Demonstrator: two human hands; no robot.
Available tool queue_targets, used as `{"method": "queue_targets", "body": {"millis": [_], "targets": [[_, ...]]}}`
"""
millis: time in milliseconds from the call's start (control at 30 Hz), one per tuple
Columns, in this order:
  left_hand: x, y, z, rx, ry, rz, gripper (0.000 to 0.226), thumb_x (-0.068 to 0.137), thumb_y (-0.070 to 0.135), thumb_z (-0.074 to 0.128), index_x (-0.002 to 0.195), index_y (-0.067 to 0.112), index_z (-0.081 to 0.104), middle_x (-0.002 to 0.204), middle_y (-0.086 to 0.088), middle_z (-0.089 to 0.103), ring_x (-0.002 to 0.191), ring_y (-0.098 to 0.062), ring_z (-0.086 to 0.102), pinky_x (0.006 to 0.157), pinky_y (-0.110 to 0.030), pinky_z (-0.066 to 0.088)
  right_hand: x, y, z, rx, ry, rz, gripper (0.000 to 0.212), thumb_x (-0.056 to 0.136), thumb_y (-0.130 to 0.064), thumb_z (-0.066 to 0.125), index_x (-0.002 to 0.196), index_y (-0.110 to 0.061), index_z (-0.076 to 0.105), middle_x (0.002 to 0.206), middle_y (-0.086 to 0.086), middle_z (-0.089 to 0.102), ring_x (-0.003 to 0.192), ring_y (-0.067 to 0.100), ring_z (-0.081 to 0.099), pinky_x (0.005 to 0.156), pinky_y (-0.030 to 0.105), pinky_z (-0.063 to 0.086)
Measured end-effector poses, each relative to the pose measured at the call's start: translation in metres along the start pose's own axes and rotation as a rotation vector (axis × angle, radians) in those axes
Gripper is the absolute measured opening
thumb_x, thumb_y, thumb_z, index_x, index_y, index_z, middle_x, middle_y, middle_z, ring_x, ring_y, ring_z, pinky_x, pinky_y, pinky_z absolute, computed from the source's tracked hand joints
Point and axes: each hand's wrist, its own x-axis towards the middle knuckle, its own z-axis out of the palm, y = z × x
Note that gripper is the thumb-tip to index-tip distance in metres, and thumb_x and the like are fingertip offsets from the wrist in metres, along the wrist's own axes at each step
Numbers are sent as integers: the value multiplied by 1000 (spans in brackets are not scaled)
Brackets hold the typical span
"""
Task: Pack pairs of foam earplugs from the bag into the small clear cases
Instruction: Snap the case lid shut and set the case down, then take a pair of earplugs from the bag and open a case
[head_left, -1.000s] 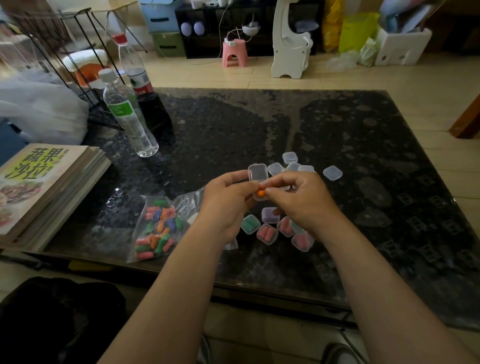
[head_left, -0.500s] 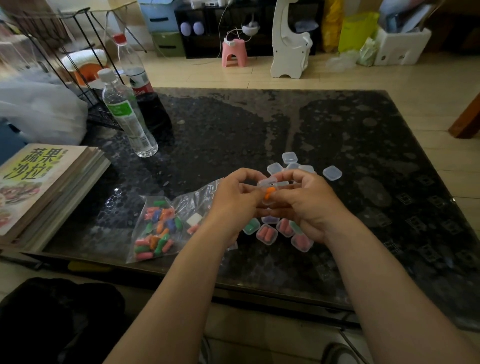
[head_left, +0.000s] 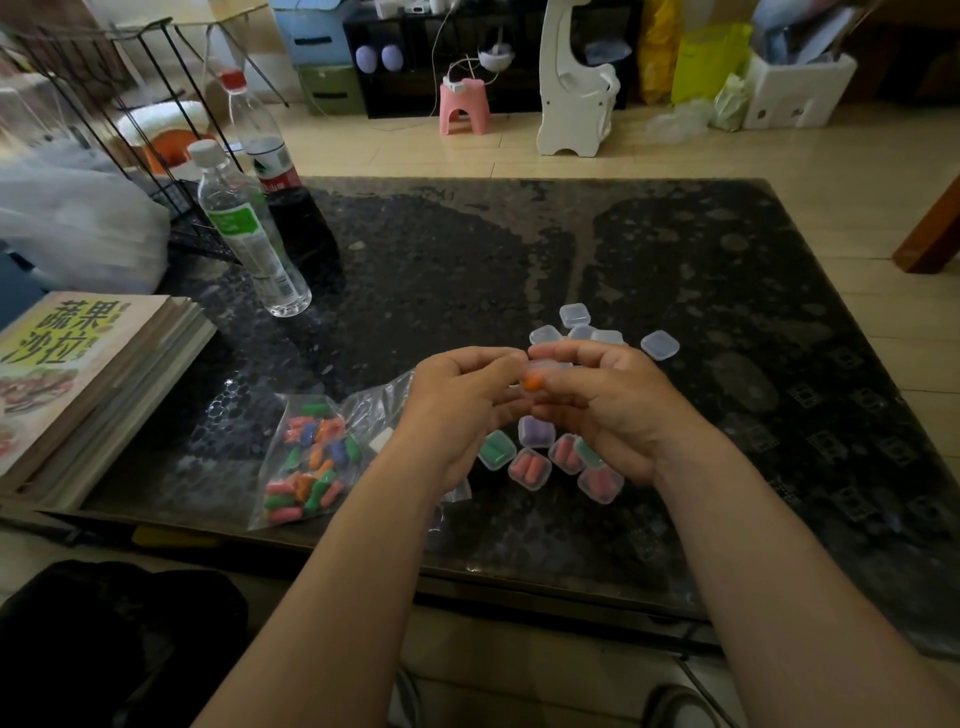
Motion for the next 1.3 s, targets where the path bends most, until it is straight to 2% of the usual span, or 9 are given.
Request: {"method": "queue_targets", "body": {"millis": [133, 267, 400, 533, 700, 867, 1000, 1167, 1300], "targets": [[3, 0, 0, -2, 38, -12, 11, 94, -2, 65, 99, 3, 74, 96, -14, 79, 87, -23, 78, 76, -30, 60, 2, 0, -2, 33, 1, 24, 23, 94, -2, 64, 116, -7, 72, 104, 12, 78, 96, 21, 77, 82, 33, 62], [0, 2, 1, 16, -15, -54, 16, 100, 15, 63, 101, 2, 74, 94, -14, 79, 88, -23, 77, 79, -32, 59, 3, 3, -2, -32, -24, 31, 29, 94, -1, 65, 123, -5, 69, 108, 11, 77, 96, 19, 77, 81, 31, 62], [1, 0, 1, 145, -45, -143, 27, 98, 33, 67, 107, 8, 73, 91, -12, 78, 79, -21, 75, 70, -31, 55, 1, 3, -1, -108, -109, 38, 29, 95, 0, 62, 121, -7, 71, 107, 8, 78, 101, 19, 76, 95, 40, 58], [-2, 2, 1, 174, -39, -170, 13, 96, 19, 68, 103, 8, 72, 84, -11, 77, 66, -17, 73, 60, -28, 54, 3, 3, -2, -59, -115, 68, 28, 94, -1, 57, 117, -7, 72, 109, 12, 77, 103, 22, 75, 99, 43, 56], [-4, 6, -1, 182, -7, -111, 10, 94, 9, 71, 103, 9, 71, 78, -8, 77, 65, -18, 75, 65, -30, 57, 3, 5, 0, -10, -56, 31, 30, 94, 4, 63, 121, -7, 67, 105, 13, 78, 93, 24, 77, 87, 38, 62], [-3, 8, -2, 185, 10, -79, 16, 89, 0, 73, 101, 10, 72, 88, -9, 79, 78, -21, 78, 67, -30, 61, 3, 7, 4, -106, 12, -40, 35, 86, 6, 72, 113, -17, 70, 105, 7, 76, 91, 21, 77, 67, 29, 61], [-1, 5, 0, 217, 71, -94, 19, 91, 8, 74, 109, 13, 69, 92, -8, 79, 79, -18, 79, 72, -33, 64, 7, 14, 10, -253, 92, -67, 27, 90, -9, 73, 109, -27, 68, 108, -1, 73, 94, 12, 75, 81, 34, 63], [5, 0, -1, 322, 227, -61, 16, 98, 6, 62, 109, 15, 67, 98, -8, 72, 85, -20, 76, 76, -35, 65, 5, 20, 14, -560, 161, -125, 22, 94, -20, 71, 113, -30, 62, 92, -14, 63, 73, 3, 70, 49, 14, 49], [2, 2, -2, 289, 302, 63, 15, 98, 5, 58, 101, 16, 67, 97, -7, 73, 78, -18, 76, 66, -32, 64, 5, 22, 19, -680, 187, -130, 23, 96, -21, 69, 119, -22, 66, 102, -9, 66, 84, 7, 71, 65, 24, 59]]}}
